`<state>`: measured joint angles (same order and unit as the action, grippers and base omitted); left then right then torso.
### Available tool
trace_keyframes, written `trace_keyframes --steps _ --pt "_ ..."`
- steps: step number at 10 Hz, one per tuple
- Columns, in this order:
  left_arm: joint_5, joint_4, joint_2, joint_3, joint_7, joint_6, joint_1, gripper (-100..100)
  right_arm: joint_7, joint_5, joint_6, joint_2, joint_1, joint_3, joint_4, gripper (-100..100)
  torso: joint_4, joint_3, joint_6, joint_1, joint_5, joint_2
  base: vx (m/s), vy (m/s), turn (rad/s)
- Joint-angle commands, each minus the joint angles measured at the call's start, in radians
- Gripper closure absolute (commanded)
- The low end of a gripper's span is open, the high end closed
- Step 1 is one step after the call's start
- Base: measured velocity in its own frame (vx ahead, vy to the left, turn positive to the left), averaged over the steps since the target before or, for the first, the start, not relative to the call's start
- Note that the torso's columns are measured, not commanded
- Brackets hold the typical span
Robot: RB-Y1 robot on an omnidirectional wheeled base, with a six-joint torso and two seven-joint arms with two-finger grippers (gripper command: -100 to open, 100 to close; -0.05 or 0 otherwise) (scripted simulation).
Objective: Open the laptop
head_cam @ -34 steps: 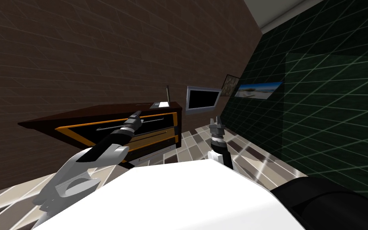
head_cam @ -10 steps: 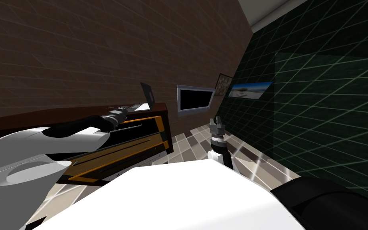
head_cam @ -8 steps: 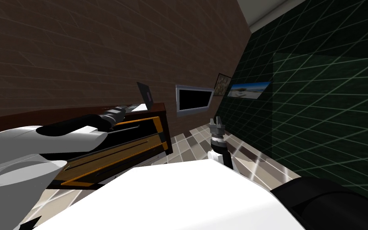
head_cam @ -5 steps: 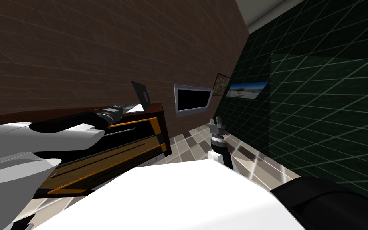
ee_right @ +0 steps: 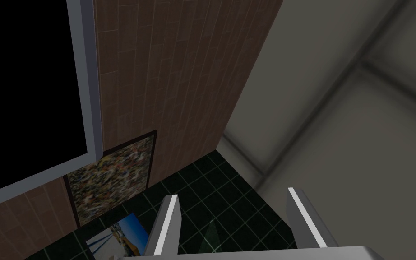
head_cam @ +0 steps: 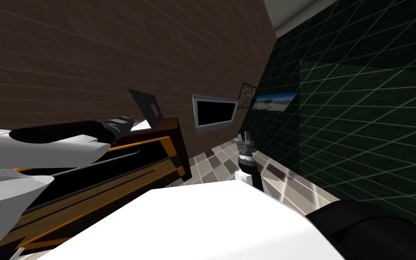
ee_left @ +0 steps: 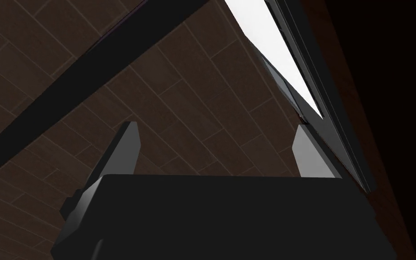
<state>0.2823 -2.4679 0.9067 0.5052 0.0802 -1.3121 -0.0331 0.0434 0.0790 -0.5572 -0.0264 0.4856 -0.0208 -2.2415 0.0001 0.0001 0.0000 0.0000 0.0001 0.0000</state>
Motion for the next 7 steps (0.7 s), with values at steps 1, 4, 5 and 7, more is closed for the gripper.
trace_keyframes --steps 1,4,5,7 --pt "0.016 -0.020 0.046 0.020 -0.003 -0.074 0.015 -100 0.000 0.000 0.000 0.000 0.000 0.000 0.000 0 0.000 -0.001 0.000 -0.001 0.000 -0.001 0.141 -0.047 -0.092" --pt "0.033 -0.072 0.088 0.038 -0.004 -0.134 0.027 -100 0.000 0.000 0.000 0.000 0.000 0.000 0.000 0 0.000 0.001 0.001 0.001 0.000 0.001 0.103 -0.026 -0.056" --pt "0.027 -0.058 0.077 0.032 -0.003 -0.120 0.023 -100 0.000 0.000 0.000 0.000 0.000 0.000 0.000 0 0.000 0.001 0.001 0.001 0.000 0.001 0.039 -0.009 -0.013" --pt "0.027 -0.061 0.078 0.033 -0.003 -0.123 0.023 100 0.000 0.000 0.000 0.000 0.000 0.000 0.000 0 0.001 0.002 0.000 0.001 0.000 0.004 0.008 -0.001 -0.008"
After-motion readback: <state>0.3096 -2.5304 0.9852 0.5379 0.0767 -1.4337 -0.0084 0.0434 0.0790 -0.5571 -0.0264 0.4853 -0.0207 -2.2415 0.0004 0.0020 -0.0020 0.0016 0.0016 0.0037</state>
